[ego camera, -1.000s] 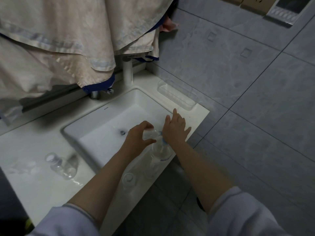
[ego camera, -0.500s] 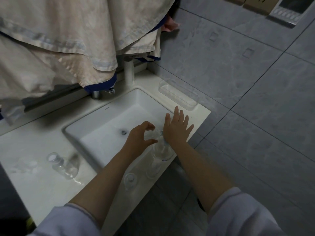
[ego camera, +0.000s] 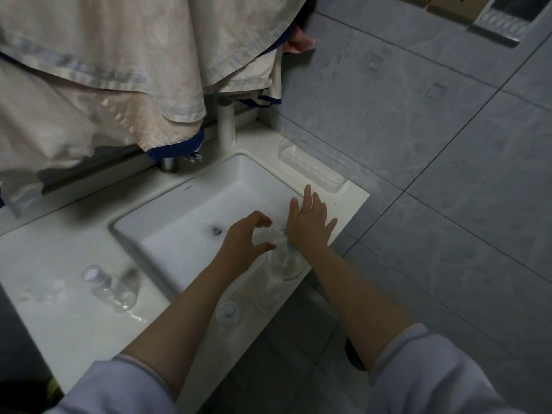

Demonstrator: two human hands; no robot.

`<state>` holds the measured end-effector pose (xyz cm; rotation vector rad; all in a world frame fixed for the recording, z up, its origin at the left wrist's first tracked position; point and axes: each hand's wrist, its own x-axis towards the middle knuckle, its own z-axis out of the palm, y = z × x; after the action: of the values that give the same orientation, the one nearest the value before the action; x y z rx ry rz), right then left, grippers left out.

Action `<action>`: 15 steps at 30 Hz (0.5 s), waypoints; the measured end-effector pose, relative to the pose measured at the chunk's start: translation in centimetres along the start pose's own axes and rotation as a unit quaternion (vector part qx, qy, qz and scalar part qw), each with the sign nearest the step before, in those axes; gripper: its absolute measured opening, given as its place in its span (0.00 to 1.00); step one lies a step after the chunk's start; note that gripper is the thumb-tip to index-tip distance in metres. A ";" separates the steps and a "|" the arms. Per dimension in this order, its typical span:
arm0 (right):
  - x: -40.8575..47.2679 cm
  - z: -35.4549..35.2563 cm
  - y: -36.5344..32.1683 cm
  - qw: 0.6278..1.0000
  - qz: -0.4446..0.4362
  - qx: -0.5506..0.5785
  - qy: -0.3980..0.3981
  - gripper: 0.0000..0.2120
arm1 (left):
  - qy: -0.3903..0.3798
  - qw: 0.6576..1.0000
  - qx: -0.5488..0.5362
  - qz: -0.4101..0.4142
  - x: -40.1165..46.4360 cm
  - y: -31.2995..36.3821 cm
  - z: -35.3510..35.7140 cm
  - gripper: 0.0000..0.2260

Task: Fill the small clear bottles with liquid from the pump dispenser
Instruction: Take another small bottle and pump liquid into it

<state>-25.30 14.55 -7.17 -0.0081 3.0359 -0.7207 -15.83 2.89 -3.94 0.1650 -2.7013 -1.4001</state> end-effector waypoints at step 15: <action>0.2 -0.4 -0.2 1.000 -0.001 0.019 -0.005 0.28 | 0.006 0.999 -0.036 0.005 0.1 -1.0 0.2 0.19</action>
<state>-25.52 14.59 -6.74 -0.0148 3.0130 -0.7761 -15.87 2.46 -4.85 0.1552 -2.6342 -1.4853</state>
